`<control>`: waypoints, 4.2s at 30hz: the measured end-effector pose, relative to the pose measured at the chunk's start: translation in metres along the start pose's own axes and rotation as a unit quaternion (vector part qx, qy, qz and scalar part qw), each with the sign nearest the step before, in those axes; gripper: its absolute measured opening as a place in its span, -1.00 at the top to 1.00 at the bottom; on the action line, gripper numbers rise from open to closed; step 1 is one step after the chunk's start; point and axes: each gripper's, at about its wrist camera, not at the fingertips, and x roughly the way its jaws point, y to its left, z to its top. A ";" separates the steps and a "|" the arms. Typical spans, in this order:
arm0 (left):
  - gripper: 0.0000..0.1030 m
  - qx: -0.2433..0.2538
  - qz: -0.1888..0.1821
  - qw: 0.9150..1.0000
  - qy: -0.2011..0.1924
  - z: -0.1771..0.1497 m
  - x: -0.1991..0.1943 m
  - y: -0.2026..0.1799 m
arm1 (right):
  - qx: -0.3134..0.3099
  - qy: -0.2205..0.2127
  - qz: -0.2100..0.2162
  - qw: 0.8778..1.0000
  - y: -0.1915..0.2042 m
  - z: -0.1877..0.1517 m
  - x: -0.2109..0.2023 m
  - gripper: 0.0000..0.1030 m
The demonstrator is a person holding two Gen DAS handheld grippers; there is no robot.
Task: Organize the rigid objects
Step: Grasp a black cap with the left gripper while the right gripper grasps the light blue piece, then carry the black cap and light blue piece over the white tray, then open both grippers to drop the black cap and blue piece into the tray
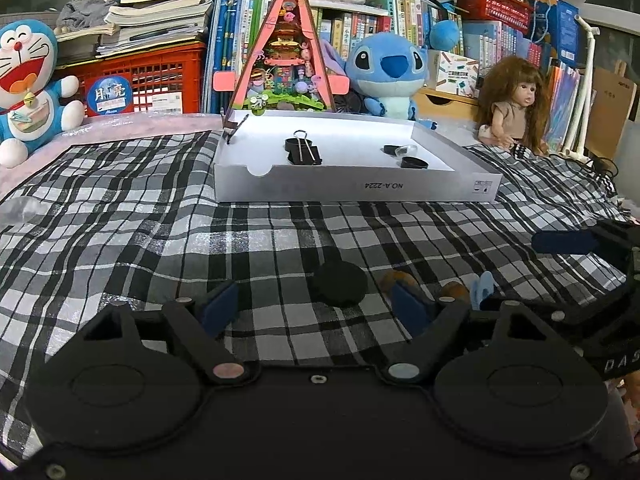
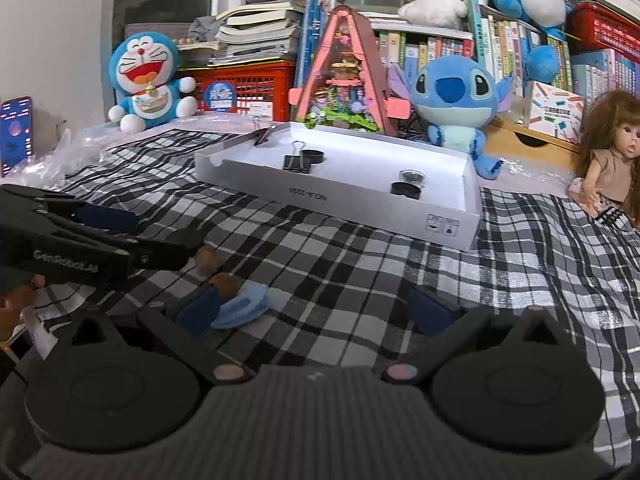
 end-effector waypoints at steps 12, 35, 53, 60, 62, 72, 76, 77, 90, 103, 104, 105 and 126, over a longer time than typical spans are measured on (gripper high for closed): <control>0.42 0.037 -0.005 0.999 0.002 0.007 0.015 -0.015 | -0.063 0.021 0.070 0.995 0.021 -0.002 0.003 -0.11; 0.43 0.016 -0.016 1.000 -0.004 0.032 0.005 -0.018 | -0.002 0.001 0.010 1.000 -0.005 0.017 0.002 0.34; 0.43 -0.026 -0.019 0.999 0.003 0.101 0.044 -0.005 | 0.105 0.004 -0.028 0.994 -0.063 0.067 0.032 0.34; 0.43 -0.056 -0.011 0.998 0.015 0.139 0.076 0.005 | 0.158 0.017 -0.024 0.987 -0.090 0.100 0.058 0.34; 0.43 -0.063 -0.005 0.998 0.019 0.149 0.090 0.007 | 0.176 0.023 -0.011 0.984 -0.098 0.108 0.068 0.34; 0.43 -0.087 0.016 0.995 0.034 0.189 0.168 0.017 | 0.269 0.066 -0.022 0.961 -0.133 0.139 0.139 0.34; 0.43 -0.081 0.025 0.996 0.041 0.192 0.192 0.020 | 0.272 0.075 -0.034 0.959 -0.137 0.140 0.162 0.34; 0.43 -0.079 0.032 0.995 0.042 0.192 0.198 0.021 | 0.275 0.077 -0.037 0.958 -0.139 0.140 0.168 0.34; 0.43 -0.062 0.054 0.995 0.053 0.188 0.231 0.024 | 0.255 0.090 -0.064 0.961 -0.136 0.140 0.206 0.34; 0.42 -0.049 0.067 0.994 0.065 0.183 0.244 0.021 | 0.240 0.096 -0.077 0.963 -0.134 0.138 0.217 0.34; 0.42 -0.047 0.067 0.994 0.065 0.183 0.245 0.020 | 0.239 0.097 -0.077 0.963 -0.134 0.138 0.218 0.34; 0.42 -0.046 0.068 0.994 0.067 0.183 0.245 0.020 | 0.238 0.098 -0.078 0.963 -0.133 0.138 0.219 0.34; 0.41 -0.043 0.069 0.994 0.069 0.182 0.247 0.019 | 0.241 0.095 -0.077 0.963 -0.133 0.134 0.220 0.34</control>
